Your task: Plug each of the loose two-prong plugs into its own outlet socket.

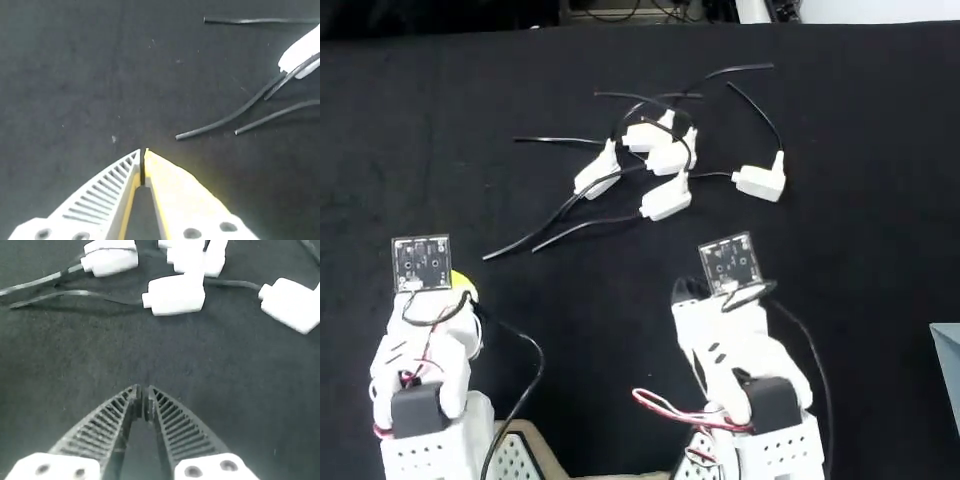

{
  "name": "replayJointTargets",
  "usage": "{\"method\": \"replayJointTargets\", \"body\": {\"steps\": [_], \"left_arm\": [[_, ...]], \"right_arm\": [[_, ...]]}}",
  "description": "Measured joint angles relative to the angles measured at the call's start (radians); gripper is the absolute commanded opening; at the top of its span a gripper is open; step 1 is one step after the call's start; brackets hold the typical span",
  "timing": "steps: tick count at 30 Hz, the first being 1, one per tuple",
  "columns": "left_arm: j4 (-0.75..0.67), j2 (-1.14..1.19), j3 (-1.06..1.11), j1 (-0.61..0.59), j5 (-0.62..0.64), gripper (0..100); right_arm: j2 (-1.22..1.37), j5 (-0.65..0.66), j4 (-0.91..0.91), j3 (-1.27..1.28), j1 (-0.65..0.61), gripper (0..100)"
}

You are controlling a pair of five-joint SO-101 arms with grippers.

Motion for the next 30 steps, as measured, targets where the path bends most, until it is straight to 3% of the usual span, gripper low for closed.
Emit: {"method": "replayJointTargets", "body": {"steps": [8, 14, 30], "left_arm": [[0.000, 0.003, 0.075, 0.124, 0.000, 3], [-0.112, 0.011, 0.190, 0.235, 0.000, 3], [-0.066, 0.008, 0.193, 0.256, 0.000, 3]], "right_arm": [[0.000, 0.000, 0.034, 0.114, -0.002, 1.4], [-0.002, 0.000, 0.130, 0.117, -0.002, 1.4], [-0.002, 0.000, 0.160, 0.117, -0.002, 1.4]]}}
